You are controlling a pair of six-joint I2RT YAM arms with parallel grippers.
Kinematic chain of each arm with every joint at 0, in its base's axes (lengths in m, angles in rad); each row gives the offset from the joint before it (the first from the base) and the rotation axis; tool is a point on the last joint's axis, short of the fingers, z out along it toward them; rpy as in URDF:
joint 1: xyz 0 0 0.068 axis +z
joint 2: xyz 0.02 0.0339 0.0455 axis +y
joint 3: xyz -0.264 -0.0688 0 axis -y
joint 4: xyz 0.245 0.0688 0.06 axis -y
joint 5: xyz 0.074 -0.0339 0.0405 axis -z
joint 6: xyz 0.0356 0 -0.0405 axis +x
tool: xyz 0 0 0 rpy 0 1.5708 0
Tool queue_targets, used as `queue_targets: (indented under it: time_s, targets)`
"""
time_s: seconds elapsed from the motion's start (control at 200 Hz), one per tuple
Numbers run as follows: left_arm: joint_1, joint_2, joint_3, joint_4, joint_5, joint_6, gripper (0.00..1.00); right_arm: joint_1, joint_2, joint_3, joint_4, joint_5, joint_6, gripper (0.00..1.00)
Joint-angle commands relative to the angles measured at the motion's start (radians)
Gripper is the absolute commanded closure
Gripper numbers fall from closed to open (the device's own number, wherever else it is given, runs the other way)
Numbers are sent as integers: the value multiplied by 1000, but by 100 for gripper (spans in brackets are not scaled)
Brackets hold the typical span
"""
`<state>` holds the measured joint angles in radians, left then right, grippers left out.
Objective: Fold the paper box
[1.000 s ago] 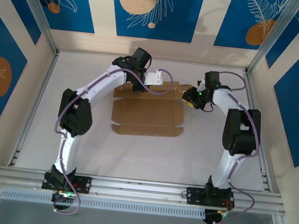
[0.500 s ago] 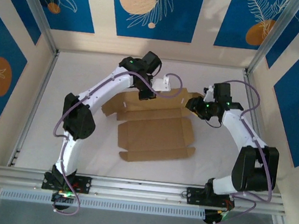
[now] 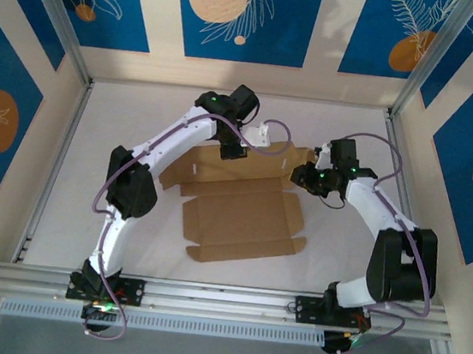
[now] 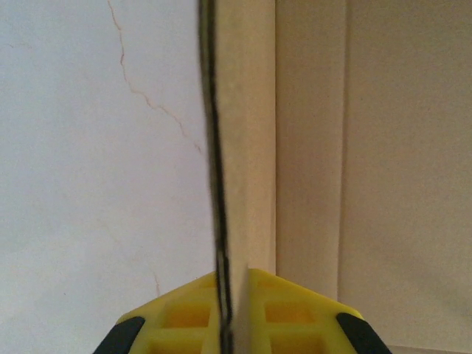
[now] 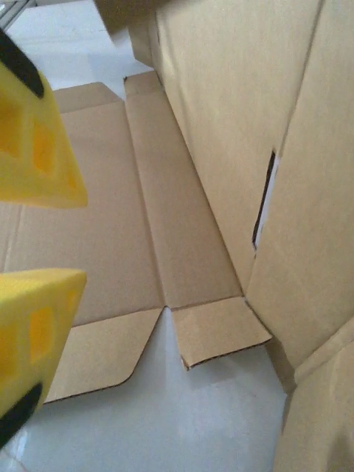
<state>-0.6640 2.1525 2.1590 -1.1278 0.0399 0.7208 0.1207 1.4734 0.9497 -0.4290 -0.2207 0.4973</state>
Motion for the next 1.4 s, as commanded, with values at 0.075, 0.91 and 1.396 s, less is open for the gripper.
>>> queue_targets:
  time_s: [0.075, 0.91, 1.396]
  targets:
    - [2, 56, 12, -15, -19, 41, 100, -39, 74, 2, 77, -16, 60, 89]
    - [2, 42, -6, 20, -2, 8, 100, -9, 330, 149, 76, 132, 89, 84]
    - [2, 46, -5, 34, -8, -25, 100, 16, 258, 70, 211, -113, 173, 83]
